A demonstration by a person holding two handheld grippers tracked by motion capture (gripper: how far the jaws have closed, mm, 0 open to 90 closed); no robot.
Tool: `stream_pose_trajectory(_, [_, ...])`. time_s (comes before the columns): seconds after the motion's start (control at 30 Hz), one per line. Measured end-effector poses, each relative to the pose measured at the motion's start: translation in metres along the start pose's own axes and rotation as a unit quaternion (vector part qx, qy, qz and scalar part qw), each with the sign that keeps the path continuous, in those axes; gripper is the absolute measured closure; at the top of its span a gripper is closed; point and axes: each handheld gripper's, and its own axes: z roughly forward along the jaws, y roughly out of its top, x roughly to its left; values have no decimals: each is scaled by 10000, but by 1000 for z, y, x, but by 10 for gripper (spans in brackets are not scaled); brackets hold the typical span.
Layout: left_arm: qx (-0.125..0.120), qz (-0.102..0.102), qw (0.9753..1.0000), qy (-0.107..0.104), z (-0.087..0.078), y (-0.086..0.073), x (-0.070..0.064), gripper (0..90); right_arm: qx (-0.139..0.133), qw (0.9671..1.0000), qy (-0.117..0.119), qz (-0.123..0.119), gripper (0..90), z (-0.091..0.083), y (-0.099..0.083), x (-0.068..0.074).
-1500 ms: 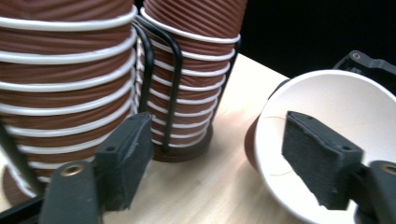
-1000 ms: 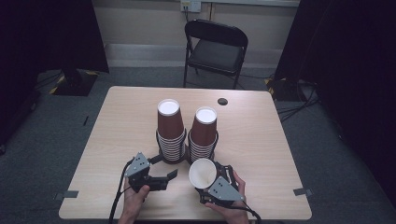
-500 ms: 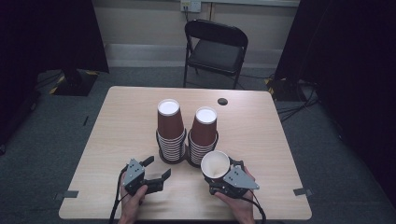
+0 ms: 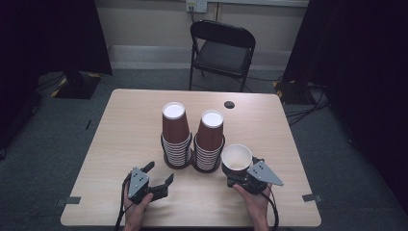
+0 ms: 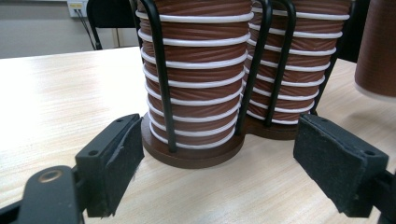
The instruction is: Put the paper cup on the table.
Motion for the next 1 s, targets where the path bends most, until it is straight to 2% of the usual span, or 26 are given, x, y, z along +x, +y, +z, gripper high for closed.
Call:
stream_pose_trajectory(0.07, [32, -18, 10000, 2, 1, 0, 0, 157, -58, 9998, -36, 160, 115, 1, 3, -7])
stream_pose_trajectory(0.13, [-27, -139, 9998, -133, 2, 0, 3, 158, -88, 9997, -122, 189, 115, 3, 6, -12])
stream_pose_trajectory(0.17, [-32, -260, 9996, -104, 2, 0, 5, 158, -85, 9996, -159, 202, 115, 4, 8, -15])
stream_pose_trajectory(0.23, [-56, -291, 9995, -58, 2, 0, 5, 158, -102, 9995, -194, 205, 114, 7, 12, -19])
stream_pose_trajectory(0.37, [-64, 29, 10000, 63, 2, 0, -1, 159, -101, 9992, -303, 221, 113, 13, 18, -28])
stream_pose_trajectory(0.4, [-86, 46, 9999, 59, 1, 0, -2, 159, -108, 9991, -318, 250, 113, 14, 19, -31])
stream_pose_trajectory(0.53, [-136, -15, 9999, 61, 0, -1, 0, 162, -29, 9988, -412, 257, 109, 23, 22, -41])
stream_pose_trajectory(0.67, [-121, 66, 9999, 92, 1, -1, -3, 162, 27, 9983, -508, 290, 107, 32, 25, -49])
stream_pose_trajectory(0.83, [-158, 24, 9998, 124, 0, -1, -2, 160, 13, 9976, -573, 393, 105, 43, 26, -58])
stream_pose_trajectory(1.0, [-201, 40, 9997, 146, -1, -1, -2, 162, 100, 9970, -693, 336, 104, 53, 23, -66])
